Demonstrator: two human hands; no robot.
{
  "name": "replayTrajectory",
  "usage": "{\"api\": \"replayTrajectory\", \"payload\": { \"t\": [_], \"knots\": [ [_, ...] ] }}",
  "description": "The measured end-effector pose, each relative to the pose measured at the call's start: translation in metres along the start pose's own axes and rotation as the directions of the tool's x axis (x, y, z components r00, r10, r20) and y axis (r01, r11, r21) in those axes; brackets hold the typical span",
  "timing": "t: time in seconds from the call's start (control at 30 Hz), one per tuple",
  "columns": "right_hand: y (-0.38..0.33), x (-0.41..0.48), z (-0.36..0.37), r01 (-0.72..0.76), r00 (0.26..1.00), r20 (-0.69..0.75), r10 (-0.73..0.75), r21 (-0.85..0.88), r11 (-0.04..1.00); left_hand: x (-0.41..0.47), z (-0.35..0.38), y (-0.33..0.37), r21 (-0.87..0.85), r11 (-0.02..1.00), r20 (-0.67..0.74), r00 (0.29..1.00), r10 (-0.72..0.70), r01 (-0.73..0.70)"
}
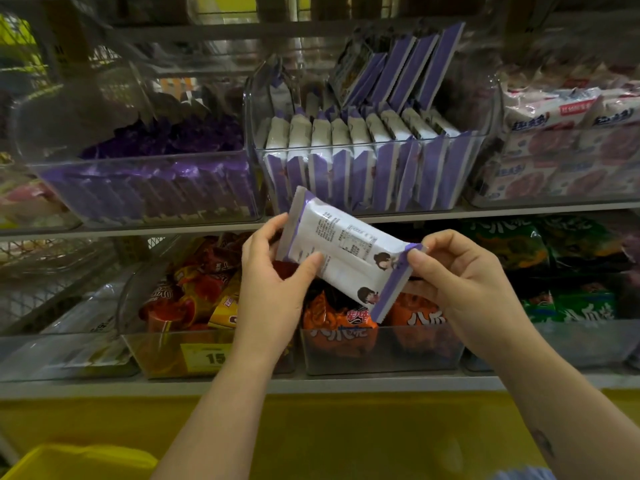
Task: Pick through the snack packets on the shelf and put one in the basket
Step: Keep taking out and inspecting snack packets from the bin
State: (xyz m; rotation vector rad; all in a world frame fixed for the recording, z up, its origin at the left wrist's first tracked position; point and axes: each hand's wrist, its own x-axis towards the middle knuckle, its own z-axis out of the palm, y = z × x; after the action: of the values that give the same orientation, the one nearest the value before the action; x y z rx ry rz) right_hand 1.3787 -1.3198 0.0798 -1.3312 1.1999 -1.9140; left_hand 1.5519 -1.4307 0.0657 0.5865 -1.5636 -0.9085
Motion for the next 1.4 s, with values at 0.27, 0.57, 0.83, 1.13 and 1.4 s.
{"api": "replayTrajectory", "payload": {
  "t": [0.27, 0.57, 0.83, 1.13, 1.4],
  "knots": [
    [-0.005, -0.008, 0.012, 0.090, 0.993, 0.088, -0.084, -0.058, 0.994, -0.012, 0.022, 0.009, -0.208, 0.952, 0.081, 0.974, -0.211, 0.223],
    [-0.006, -0.012, 0.014, 0.100, 0.974, 0.218, -0.056, -0.198, 0.975, -0.010, 0.024, 0.008, -0.375, 0.833, 0.114, 0.911, -0.395, 0.408],
    [-0.004, -0.009, 0.009, 0.041, 0.979, 0.201, -0.018, -0.112, 0.993, -0.003, 0.015, 0.006, -0.554, 0.699, 0.107, 0.871, -0.479, 0.452],
    [-0.004, -0.007, 0.009, 0.010, 0.973, 0.231, 0.005, -0.065, 0.998, -0.002, 0.006, 0.002, -0.538, 0.688, 0.155, 0.859, -0.488, 0.488],
    [-0.022, -0.002, 0.023, 0.044, 0.969, 0.234, -0.073, 0.128, 0.991, -0.010, -0.001, 0.019, -0.399, 0.877, 0.127, 0.963, -0.236, 0.268]
  ]
}}
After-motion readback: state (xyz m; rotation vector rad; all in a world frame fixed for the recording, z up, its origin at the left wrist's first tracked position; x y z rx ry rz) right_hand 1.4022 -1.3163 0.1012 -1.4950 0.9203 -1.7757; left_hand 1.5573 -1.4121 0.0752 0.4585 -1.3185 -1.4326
